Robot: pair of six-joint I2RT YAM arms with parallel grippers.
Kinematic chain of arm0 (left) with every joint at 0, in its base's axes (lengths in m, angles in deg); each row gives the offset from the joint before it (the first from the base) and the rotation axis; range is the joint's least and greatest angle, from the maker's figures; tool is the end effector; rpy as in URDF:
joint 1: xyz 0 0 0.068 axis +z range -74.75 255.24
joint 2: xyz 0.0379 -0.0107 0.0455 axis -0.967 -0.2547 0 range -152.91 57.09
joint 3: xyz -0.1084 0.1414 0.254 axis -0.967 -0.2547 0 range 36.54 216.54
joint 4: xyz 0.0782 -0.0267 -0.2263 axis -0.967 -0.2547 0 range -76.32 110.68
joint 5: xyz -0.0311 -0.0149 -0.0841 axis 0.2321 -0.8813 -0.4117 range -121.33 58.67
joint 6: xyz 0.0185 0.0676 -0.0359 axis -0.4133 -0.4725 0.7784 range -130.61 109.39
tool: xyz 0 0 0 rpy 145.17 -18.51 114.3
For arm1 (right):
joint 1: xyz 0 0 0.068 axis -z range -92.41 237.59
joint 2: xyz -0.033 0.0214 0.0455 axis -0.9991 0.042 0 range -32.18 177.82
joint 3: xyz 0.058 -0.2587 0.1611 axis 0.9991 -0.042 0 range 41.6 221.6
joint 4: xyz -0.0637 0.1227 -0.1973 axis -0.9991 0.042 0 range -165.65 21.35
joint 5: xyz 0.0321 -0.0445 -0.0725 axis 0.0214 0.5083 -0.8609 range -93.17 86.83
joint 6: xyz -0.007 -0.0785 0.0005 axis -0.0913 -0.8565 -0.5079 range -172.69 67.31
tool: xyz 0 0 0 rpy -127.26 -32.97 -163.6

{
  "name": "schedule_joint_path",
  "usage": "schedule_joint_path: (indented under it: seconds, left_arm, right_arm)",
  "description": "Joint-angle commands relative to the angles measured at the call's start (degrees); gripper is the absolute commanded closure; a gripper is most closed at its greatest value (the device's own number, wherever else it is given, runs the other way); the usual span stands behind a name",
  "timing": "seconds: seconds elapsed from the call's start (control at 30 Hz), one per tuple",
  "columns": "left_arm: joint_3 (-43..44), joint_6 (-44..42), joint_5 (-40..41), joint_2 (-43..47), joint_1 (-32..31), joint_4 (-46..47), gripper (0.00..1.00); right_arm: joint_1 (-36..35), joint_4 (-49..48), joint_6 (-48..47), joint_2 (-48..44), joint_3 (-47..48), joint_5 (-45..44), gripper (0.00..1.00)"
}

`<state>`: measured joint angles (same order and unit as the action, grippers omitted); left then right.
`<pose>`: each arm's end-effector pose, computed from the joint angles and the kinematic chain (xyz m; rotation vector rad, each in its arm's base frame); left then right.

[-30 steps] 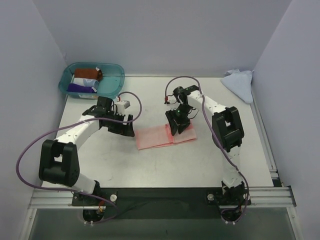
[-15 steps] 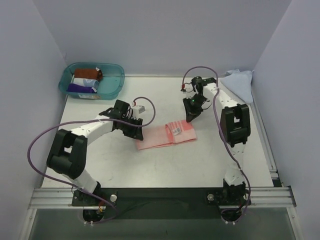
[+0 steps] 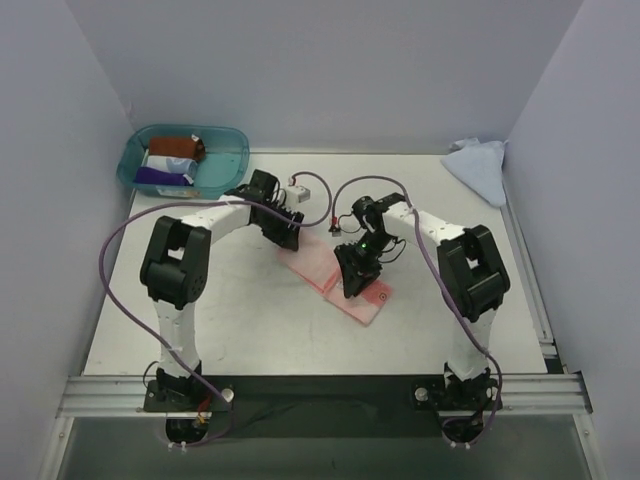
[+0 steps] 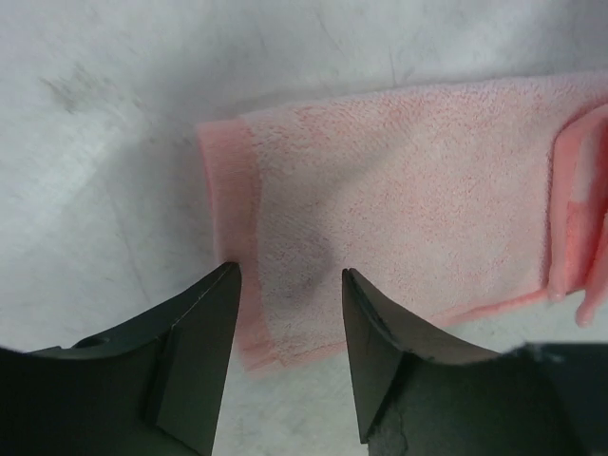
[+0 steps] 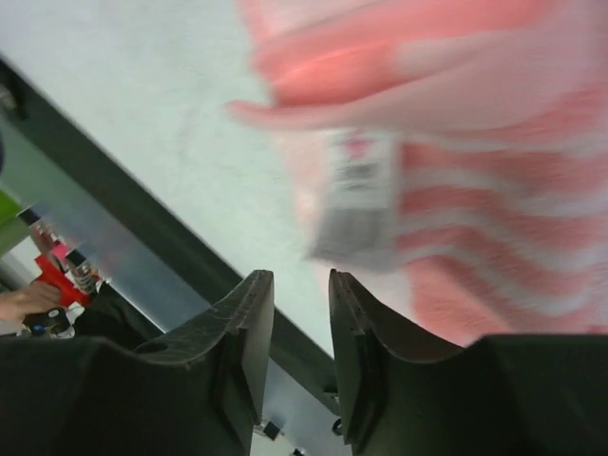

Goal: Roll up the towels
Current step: Fold the towel

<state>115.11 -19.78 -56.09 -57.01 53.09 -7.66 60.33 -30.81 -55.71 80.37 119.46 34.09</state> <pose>0.3779 -0.1843 0.1874 0.8505 2.5302 -0.6512 0.3162 0.2089 0.1896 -0.8532 2.8060 1.0226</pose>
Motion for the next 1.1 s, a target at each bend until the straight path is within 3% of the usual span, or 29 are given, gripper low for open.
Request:
schedule_joint_path:
  seconds: [0.0,0.1,0.17,0.33,0.53,0.67,0.87,1.0,1.07]
  left_arm:
    - [8.09,-7.62,-2.64,-1.04,2.80,-5.58,0.41]
    - [5.03,-5.35,-7.66,4.48,4.83,-5.50,0.26]
    - [0.31,-4.20,-8.73,8.96,5.28,-4.54,0.26]
    - [-6.31,0.80,-8.21,12.33,4.22,-3.04,0.32]
    - [-8.69,4.33,-9.08,8.56,3.17,-0.50,0.40]
    - [-7.03,6.62,-9.52,2.68,2.55,1.17,0.44]
    - [1.66,7.50,-9.96,-4.96,2.64,3.46,0.46]
    - [10.63,8.02,-10.75,-11.04,3.08,3.55,0.48]
    - [14.84,8.73,-13.46,-13.67,3.60,3.55,0.48]
  right_arm:
    - [0.45,3.76,-0.31,-7.96,3.34,6.26,0.68]
    - [6.24,3.59,-1.19,-8.67,2.73,2.58,0.65]
    - [8.80,3.50,-1.89,-7.44,1.68,-1.02,0.65]
    - [8.90,0.95,-2.86,-5.24,-2.10,-7.54,0.65]
    - [8.55,0.25,-4.18,-1.64,-4.03,-10.10,0.68]
    - [7.14,-0.72,-3.57,-0.49,-5.62,-9.57,0.76]
    - [2.14,-1.68,0.03,1.70,-6.15,-4.66,0.78]
    - [-0.68,-2.21,3.03,3.63,-3.17,5.25,0.77]
    - [-0.16,-2.30,4.77,3.82,-2.72,8.26,0.71]
